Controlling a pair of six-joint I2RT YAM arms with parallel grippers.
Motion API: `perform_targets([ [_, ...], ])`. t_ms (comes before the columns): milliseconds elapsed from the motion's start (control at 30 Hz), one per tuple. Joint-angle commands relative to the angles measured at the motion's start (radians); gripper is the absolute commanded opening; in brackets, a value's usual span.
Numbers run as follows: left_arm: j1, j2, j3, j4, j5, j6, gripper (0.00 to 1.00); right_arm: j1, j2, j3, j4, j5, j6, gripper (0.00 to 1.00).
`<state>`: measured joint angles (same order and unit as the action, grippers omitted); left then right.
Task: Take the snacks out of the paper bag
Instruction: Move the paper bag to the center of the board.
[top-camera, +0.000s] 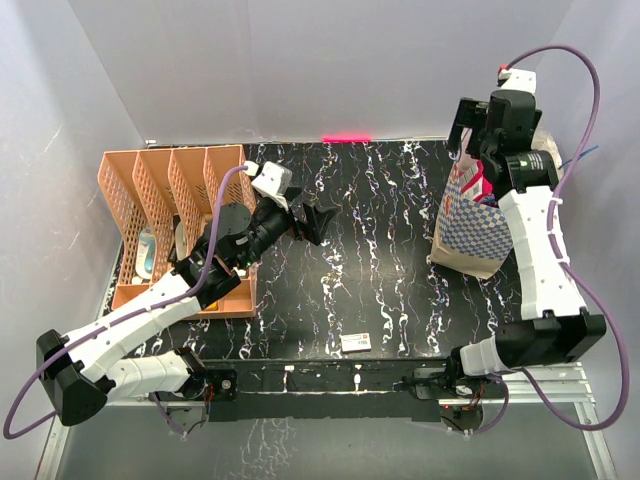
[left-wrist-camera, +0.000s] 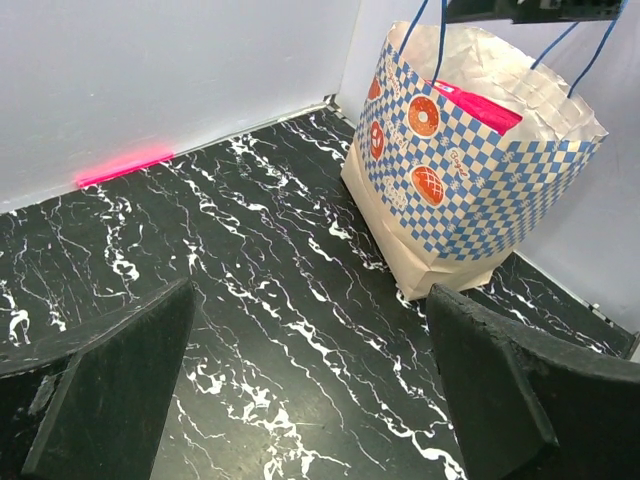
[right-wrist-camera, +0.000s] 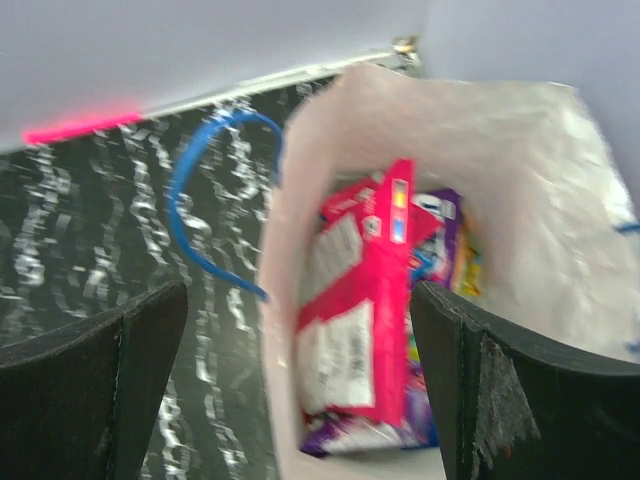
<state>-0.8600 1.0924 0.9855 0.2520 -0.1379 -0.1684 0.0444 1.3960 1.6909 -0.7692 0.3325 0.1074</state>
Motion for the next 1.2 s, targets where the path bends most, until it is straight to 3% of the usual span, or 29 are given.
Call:
perform_targets([
  [0,-0.016,-0.031,-0.010,0.062,-0.031,0.026,0.98,-0.023,0.056,0.091,0.140,-0.196,0.138,0.98],
  [133,-0.026,-0.040,-0.011,0.065,-0.054,0.043,0.98,-0.025,0.075,0.050,0.256,-0.284,0.186,0.98],
  [233,-0.030,-0.043,-0.014,0.067,-0.059,0.046,0.98,-0.026,0.079,0.019,0.318,-0.302,0.187,0.90],
  [333,-0.032,-0.044,-0.014,0.069,-0.053,0.048,0.98,-0.028,0.071,-0.014,0.377,-0.375,0.196,0.72],
  [533,-0.033,-0.040,-0.015,0.068,-0.057,0.047,0.98,-0.030,0.081,-0.035,0.409,-0.448,0.200,0.49],
  [600,-0.032,-0.038,-0.014,0.067,-0.057,0.046,0.98,-0.031,0.083,-0.036,0.415,-0.473,0.190,0.33],
  [667,-0.032,-0.037,-0.015,0.068,-0.059,0.043,0.98,-0.031,0.088,-0.026,0.410,-0.532,0.189,0.25],
  [867,-0.032,-0.024,-0.016,0.070,-0.061,0.044,0.98,0.004,0.109,0.001,0.364,-0.732,0.188,0.11],
  [1167,-0.032,-0.009,-0.014,0.063,-0.120,0.067,0.98,0.285,0.140,0.009,0.342,-0.644,0.191,0.10],
])
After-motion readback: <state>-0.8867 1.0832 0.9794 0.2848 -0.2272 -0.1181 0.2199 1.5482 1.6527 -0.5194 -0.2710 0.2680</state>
